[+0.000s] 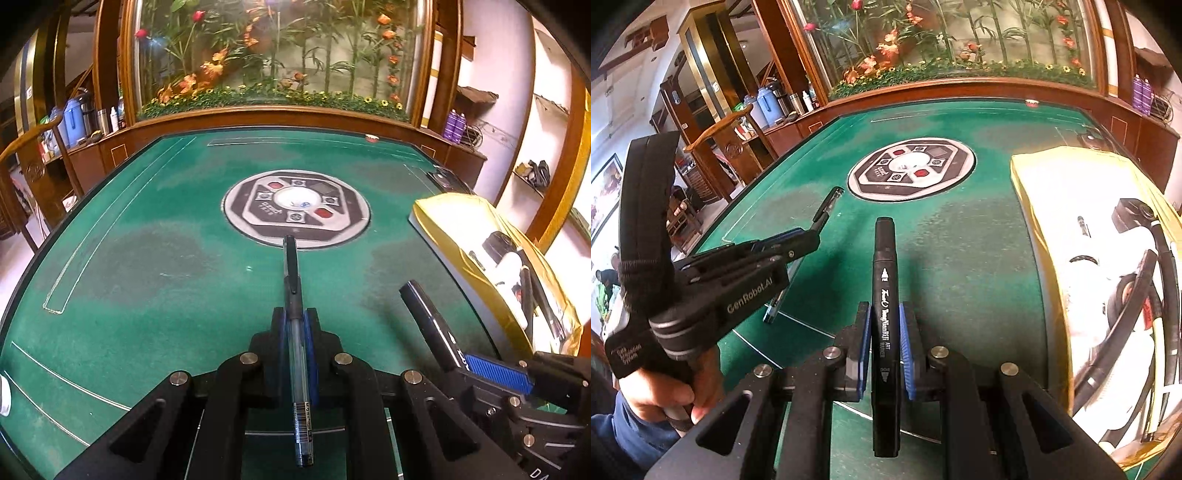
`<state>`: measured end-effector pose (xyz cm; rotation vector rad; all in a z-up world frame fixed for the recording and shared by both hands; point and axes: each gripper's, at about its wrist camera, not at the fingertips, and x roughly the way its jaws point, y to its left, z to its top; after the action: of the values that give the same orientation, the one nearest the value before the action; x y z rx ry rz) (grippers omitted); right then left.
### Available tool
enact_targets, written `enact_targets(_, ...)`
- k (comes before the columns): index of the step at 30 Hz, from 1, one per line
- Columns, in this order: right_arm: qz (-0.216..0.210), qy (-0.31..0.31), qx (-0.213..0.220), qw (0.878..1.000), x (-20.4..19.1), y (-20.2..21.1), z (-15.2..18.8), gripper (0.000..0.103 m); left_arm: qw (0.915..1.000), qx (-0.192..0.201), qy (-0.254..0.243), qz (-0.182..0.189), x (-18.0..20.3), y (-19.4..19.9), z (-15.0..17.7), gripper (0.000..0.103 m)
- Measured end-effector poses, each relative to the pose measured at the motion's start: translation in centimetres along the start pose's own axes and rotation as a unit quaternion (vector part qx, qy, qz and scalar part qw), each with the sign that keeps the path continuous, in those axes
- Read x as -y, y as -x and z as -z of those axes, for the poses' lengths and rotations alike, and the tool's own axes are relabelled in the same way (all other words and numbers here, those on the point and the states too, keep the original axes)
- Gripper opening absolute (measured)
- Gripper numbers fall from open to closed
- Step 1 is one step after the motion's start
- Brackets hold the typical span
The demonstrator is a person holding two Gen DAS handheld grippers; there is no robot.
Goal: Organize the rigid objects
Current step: 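Carry the pen and black marker over the white tray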
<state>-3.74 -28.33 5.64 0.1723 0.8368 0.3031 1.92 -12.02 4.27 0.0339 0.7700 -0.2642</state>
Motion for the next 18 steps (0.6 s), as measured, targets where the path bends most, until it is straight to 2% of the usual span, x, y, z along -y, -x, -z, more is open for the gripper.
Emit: enact_targets(18,-0.007,-0.03,0.018,0.999,2.7,1.6,0.6,0.014,0.9986,0.003,-0.052,-0.011,4.4,0.6,0.2,0.009)
